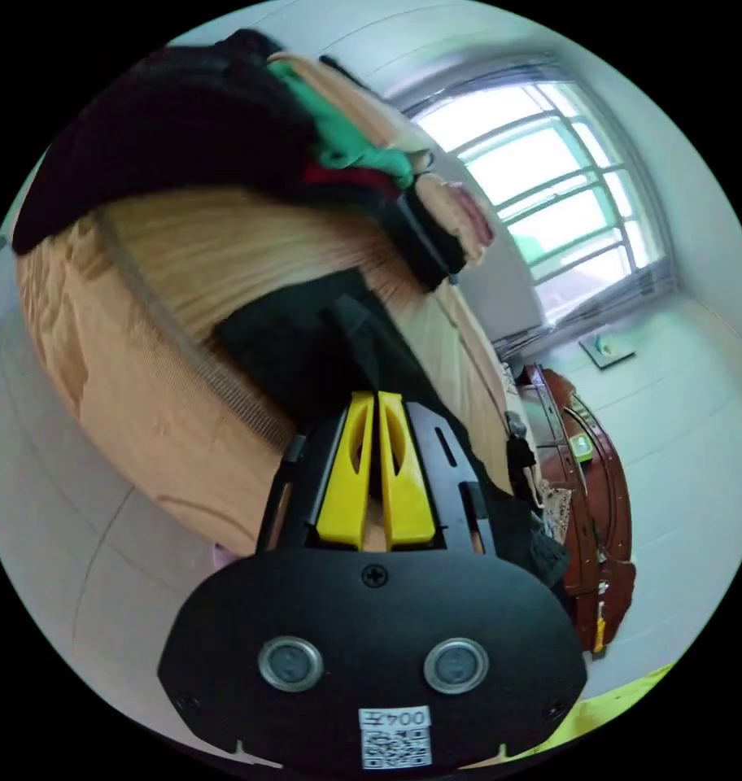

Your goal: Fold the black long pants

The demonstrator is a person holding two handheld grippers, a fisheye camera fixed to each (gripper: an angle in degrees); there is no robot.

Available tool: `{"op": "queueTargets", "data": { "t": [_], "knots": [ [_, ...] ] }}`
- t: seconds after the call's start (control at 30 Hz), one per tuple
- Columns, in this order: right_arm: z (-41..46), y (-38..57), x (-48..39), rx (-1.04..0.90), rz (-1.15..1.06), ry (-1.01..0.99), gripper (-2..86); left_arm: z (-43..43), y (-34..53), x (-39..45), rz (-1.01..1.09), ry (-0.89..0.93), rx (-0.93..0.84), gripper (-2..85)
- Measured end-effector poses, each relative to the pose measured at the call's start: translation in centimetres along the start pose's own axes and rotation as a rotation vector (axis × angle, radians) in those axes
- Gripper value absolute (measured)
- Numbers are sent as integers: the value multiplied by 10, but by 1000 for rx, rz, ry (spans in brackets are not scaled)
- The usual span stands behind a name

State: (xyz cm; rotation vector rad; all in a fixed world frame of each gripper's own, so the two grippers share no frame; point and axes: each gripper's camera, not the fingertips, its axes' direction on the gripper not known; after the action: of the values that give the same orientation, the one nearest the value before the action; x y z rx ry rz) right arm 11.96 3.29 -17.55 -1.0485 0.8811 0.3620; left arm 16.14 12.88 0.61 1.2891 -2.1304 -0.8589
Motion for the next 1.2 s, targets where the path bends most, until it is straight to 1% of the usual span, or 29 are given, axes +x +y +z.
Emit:
{"op": "queueTargets", "data": {
  "t": [0.03,0.07,0.1,0.13,0.17,0.23,0.33,0.4,0.47,0.5,0.53,0.57,0.6,0.63,0.73,0.8,0.83,0.93,0.97,1.03,1.1,1.13,1.17,1.2],
  "knots": [
    [0,0,0,0,0,2,-7,-13,-12,27,92,-19,30,10],
    [-1,0,-1,-2,-1,6,-7,-16,-23,47,169,-158,7,10],
    [-1,0,-1,-5,-2,10,-7,-14,-26,50,183,-210,-12,10],
    [-2,0,-2,-6,-2,12,-7,-11,-32,42,146,-245,-43,10],
    [-2,-1,-2,-7,-2,14,-7,-12,-35,25,68,-223,-59,11],
    [-3,-1,-2,-8,1,14,-7,-15,-35,3,-12,-188,-48,11],
    [-4,-1,-3,-11,3,16,-7,-31,-39,-2,-64,-132,19,10],
    [-3,-1,-4,-19,6,20,-7,-47,-47,8,-46,-116,88,10],
    [-3,-2,-5,-21,8,25,-7,-60,-58,13,-7,-141,134,12],
    [-2,-2,-6,-18,8,27,-7,-59,-59,10,-3,-162,126,13],
    [-2,-2,-6,-16,8,27,-7,-50,-60,-3,-21,-209,74,15],
    [-2,-2,-6,-11,9,27,-7,-41,-58,-22,-61,-210,23,17],
    [-1,-2,-7,-8,9,26,-7,-40,-57,-31,-77,-183,21,18],
    [-1,-2,-8,-8,9,27,-7,-43,-54,-46,-115,-111,49,22],
    [4,-1,-11,-16,6,45,-7,-50,-55,-75,-168,-3,26,41],
    [9,-1,-17,-20,-5,82,-7,-63,-50,-93,-195,33,72,54],
    [11,-1,-18,-21,-11,97,-7,-77,-43,-105,-217,36,130,58],
    [24,2,-31,-38,-52,194,-7,-113,-22,-131,-254,-67,273,55],
    [30,3,-38,-42,-70,255,-6,-123,-13,-134,-226,-110,318,46],
    [40,7,-56,-43,-114,398,-5,-125,-2,-128,-145,-149,330,33],
    [54,13,-87,-26,-170,677,-1,-109,8,-106,-9,-166,281,21],
    [57,14,-95,-14,-181,759,1,-89,20,-82,113,-187,234,15],
    [60,16,-109,10,-200,917,6,-61,34,-54,249,-221,166,11],
    [61,16,-120,38,-221,1073,22,-45,44,-39,323,-244,131,10]
  ]
}}
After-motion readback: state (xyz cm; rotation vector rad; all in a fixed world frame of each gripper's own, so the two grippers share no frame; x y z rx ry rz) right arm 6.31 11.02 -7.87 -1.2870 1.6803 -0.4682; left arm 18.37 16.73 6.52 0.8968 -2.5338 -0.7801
